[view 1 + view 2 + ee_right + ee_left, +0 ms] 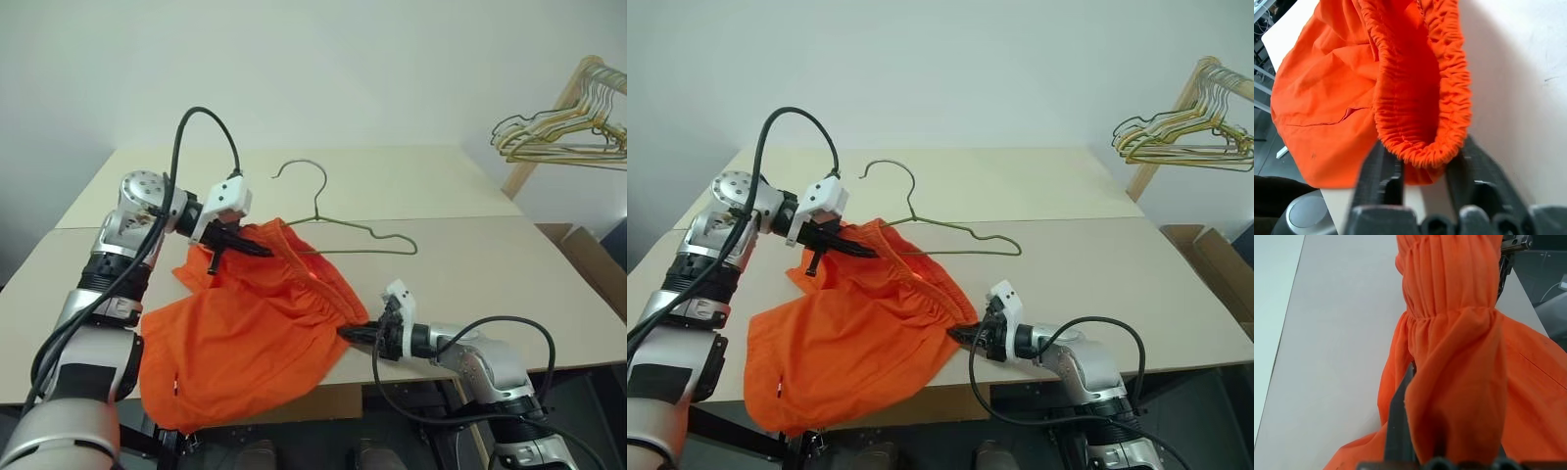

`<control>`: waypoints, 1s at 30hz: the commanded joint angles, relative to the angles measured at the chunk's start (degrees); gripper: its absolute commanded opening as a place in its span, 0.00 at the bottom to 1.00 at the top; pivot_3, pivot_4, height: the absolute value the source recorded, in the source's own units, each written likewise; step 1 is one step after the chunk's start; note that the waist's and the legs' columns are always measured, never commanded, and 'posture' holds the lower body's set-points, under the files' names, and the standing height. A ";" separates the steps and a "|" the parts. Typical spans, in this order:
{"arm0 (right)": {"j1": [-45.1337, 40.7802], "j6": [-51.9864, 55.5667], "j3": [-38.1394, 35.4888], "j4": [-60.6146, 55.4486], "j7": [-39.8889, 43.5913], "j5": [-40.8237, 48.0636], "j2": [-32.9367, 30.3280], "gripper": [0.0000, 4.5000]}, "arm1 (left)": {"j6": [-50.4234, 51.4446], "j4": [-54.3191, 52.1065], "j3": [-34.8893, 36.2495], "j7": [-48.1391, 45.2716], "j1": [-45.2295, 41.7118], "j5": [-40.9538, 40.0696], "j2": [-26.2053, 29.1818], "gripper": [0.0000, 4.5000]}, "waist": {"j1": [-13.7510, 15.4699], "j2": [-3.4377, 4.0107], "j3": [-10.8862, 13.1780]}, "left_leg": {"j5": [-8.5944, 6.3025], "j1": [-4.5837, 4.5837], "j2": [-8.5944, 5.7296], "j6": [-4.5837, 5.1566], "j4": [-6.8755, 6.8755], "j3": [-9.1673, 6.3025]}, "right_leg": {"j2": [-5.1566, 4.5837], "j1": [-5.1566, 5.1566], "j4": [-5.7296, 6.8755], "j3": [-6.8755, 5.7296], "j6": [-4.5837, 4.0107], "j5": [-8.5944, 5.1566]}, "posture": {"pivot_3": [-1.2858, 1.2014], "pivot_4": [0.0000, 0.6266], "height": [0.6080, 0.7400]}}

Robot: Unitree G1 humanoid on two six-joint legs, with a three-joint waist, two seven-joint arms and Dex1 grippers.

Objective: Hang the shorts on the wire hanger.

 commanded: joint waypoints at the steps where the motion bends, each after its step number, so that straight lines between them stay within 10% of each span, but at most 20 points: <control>1: -0.84 0.28 -3.55 -0.25 0.62 2.37 -1.60 0.00 | 0.07 -1.65 1.15 0.04 -1.04 -0.54 0.94 0.00 | 0.07 0.00 0.00 | 0.00 0.00 0.00 0.00 0.00 0.00 | 0.00 0.00 0.00 0.00 0.00 0.00 | 0.54 0.00 1.00; 30: -8.08 -0.57 -6.29 7.71 15.40 3.39 -23.20 0.00 | -11.25 -6.29 -2.93 0.03 10.32 -2.70 12.25 0.00 | 0.56 -0.01 0.00 | 0.00 0.01 -0.02 0.00 0.01 0.14 | -0.04 0.02 -0.02 0.01 0.00 0.00 | 0.54 0.00 1.00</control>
